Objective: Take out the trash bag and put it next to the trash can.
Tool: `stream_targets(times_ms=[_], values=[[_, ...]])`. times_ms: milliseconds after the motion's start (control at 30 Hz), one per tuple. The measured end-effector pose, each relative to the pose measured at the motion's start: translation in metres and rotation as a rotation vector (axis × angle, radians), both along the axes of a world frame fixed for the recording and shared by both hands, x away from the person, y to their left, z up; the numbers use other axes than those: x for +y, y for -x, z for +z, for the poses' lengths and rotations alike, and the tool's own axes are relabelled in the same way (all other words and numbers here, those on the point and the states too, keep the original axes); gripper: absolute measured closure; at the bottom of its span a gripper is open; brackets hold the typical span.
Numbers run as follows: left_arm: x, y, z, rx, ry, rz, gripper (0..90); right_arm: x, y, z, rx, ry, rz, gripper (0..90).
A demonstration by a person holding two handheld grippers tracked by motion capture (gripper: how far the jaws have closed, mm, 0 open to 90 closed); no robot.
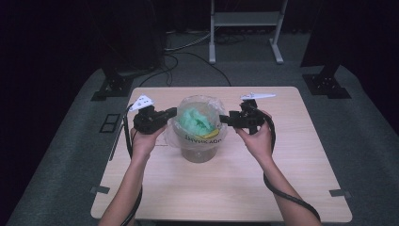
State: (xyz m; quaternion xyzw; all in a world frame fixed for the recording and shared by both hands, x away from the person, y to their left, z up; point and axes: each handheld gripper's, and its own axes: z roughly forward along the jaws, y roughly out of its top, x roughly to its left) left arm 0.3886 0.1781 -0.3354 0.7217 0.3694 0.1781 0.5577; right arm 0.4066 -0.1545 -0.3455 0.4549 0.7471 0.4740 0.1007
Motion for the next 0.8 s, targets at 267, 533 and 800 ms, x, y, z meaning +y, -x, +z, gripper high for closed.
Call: stream_targets(times_ms=[267, 533, 800], values=[[0.0, 0.0, 0.004, -0.008, 0.019, -0.008, 89.7, 0.002, 0.004, 0.01, -0.04, 0.03, -0.056, 81.6], [-0.01, 0.001, 0.008, -0.018, 0.045, -0.035, 89.7, 0.01, 0.007, 0.027, -0.052, 0.002, -0.019, 86.0], [-0.027, 0.005, 0.006, -0.019, 0.068, -0.082, 89.7, 0.015, 0.005, 0.036, 0.009, -0.096, 0.046, 85.8]])
